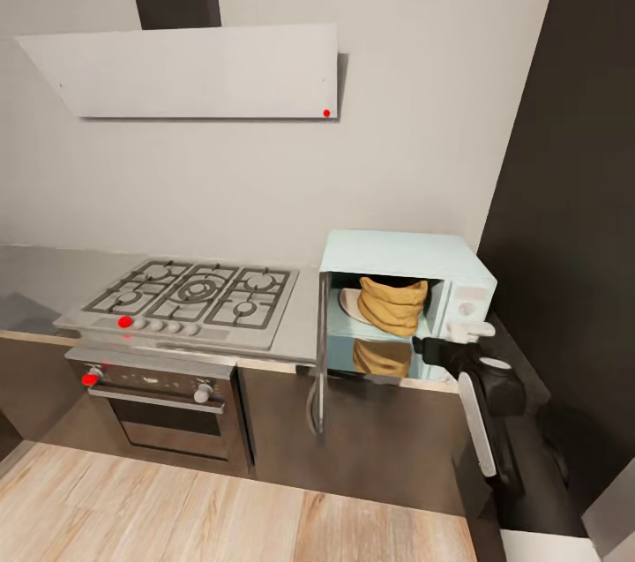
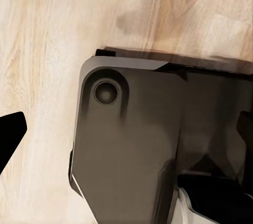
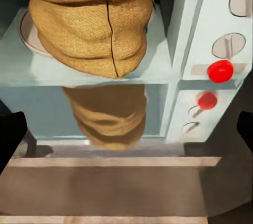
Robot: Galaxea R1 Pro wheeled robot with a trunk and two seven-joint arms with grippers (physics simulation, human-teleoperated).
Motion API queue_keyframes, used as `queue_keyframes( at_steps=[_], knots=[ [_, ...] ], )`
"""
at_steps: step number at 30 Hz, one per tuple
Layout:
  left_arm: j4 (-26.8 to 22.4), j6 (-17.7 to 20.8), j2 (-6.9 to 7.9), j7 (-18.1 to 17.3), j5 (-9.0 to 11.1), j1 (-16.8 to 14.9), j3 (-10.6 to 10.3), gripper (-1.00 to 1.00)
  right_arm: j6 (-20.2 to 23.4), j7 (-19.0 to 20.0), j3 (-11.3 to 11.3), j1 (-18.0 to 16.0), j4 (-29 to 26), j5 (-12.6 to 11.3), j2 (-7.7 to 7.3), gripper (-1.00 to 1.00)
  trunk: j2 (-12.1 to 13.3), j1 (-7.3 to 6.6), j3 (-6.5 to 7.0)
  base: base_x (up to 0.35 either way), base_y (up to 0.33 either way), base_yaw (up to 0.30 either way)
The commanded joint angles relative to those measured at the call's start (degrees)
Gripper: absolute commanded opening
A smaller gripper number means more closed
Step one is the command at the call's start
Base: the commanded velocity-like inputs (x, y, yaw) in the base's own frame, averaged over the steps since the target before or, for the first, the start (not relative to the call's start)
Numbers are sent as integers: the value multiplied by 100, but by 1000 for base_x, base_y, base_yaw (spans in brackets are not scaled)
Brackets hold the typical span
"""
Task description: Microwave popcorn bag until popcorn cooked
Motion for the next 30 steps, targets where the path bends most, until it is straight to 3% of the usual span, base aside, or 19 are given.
queue_keyframes(
  at_steps=[1,5,8,10,11,13,14,15,17,19,27,30],
  knots=[
    [5,-14,-1,-27,27,-5,38,100,-163,-18,27,94,-33,34,-16,100,-13,4,-13,0,0,0],
    [5,-15,-1,-27,23,-5,38,100,-765,-23,55,303,68,48,-46,100,-13,4,-13,0,0,0],
    [3,-15,-5,-27,25,-5,38,100,-1357,22,256,318,400,48,-91,100,-13,4,-13,0,0,0],
    [2,-15,-8,-27,14,-5,38,100,-2092,337,360,285,917,38,-243,100,-13,4,-13,0,0,0],
    [-1,-15,-9,-27,6,-5,38,100,-2506,714,406,223,1385,40,-308,100,-13,4,-13,0,0,0],
    [0,-15,-10,-27,-3,-5,37,100,-3195,1417,421,-67,2163,42,-376,100,-13,4,-13,0,0,0],
    [0,-15,-10,-27,-8,-5,33,100,-3613,1788,412,-470,2866,39,-418,100,-13,4,-13,0,0,0],
    [2,-15,-10,-27,-10,-5,34,100,-3949,1941,411,-863,3606,47,-446,100,-13,4,-13,0,0,0],
    [-1,-15,-8,-27,-11,-5,37,100,-4486,2019,411,-1363,4520,52,-486,100,-13,4,-13,0,0,0],
    [2,-15,-9,-27,-14,-5,29,100,-4779,2036,407,-1708,5178,45,-623,100,-13,4,-13,0,0,0],
    [-1,-16,-10,-27,-20,-5,20,100,-4908,1833,402,-1978,5526,40,-948,100,-13,4,-13,0,0,0],
    [0,-15,-10,-27,-20,-5,20,100,-5143,1680,402,-2154,6003,36,-1033,100,-13,4,-13,0,0,0]
  ],
)
